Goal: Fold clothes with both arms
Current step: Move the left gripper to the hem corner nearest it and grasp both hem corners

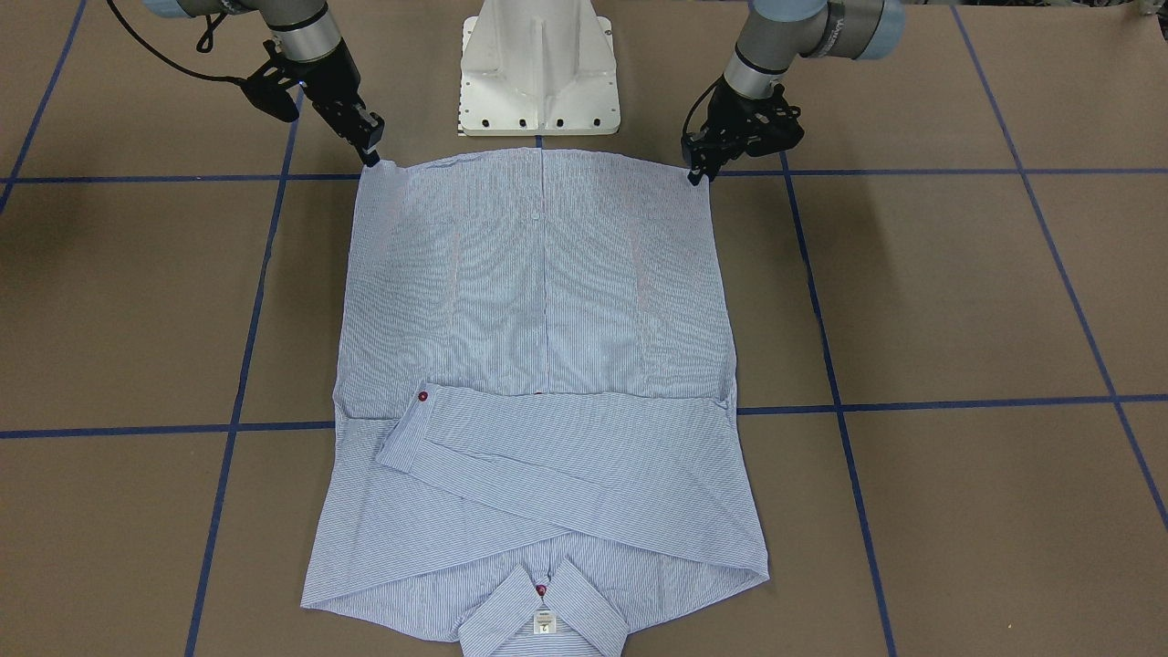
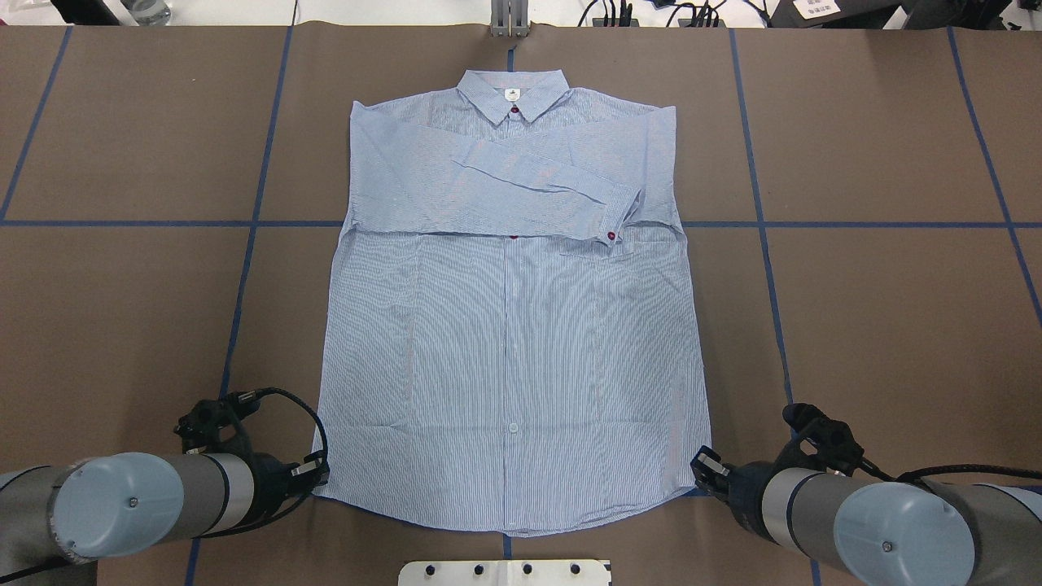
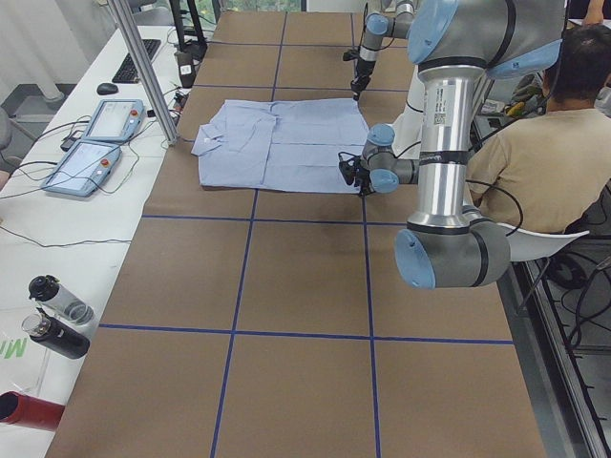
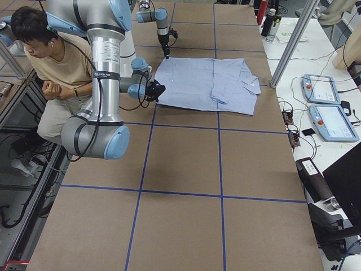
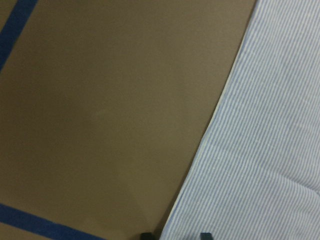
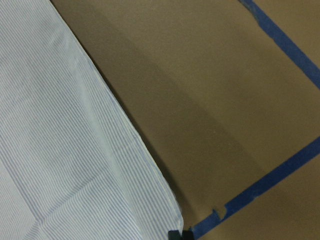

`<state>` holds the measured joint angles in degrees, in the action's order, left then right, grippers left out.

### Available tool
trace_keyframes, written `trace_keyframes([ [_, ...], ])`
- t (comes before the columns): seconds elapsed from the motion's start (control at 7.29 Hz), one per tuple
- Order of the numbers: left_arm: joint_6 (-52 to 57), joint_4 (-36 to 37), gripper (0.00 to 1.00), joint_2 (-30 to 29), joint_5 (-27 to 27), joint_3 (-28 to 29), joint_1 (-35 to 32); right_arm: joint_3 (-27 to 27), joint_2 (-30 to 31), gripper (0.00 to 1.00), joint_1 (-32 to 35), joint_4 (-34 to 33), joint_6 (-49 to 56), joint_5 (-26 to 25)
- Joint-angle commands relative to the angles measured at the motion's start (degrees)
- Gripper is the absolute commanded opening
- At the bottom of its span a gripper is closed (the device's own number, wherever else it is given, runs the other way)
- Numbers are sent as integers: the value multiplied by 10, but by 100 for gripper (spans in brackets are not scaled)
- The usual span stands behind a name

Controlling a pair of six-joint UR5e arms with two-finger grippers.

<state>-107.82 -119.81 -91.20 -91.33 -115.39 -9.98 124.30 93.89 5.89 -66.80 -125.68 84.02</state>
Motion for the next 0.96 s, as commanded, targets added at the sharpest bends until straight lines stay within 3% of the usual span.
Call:
trace_keyframes([
  [0.0,-1,0,0,1,0,-19,-4,1,-1,0,-1,0,0,0],
  [0.55,-3,51,0,22,-1,-128,-7,45,6,0,-9,-3,-1,2],
  [0.82,-21,52,0,44,-4,-185,-9,93,8,0,-8,-56,-1,13],
])
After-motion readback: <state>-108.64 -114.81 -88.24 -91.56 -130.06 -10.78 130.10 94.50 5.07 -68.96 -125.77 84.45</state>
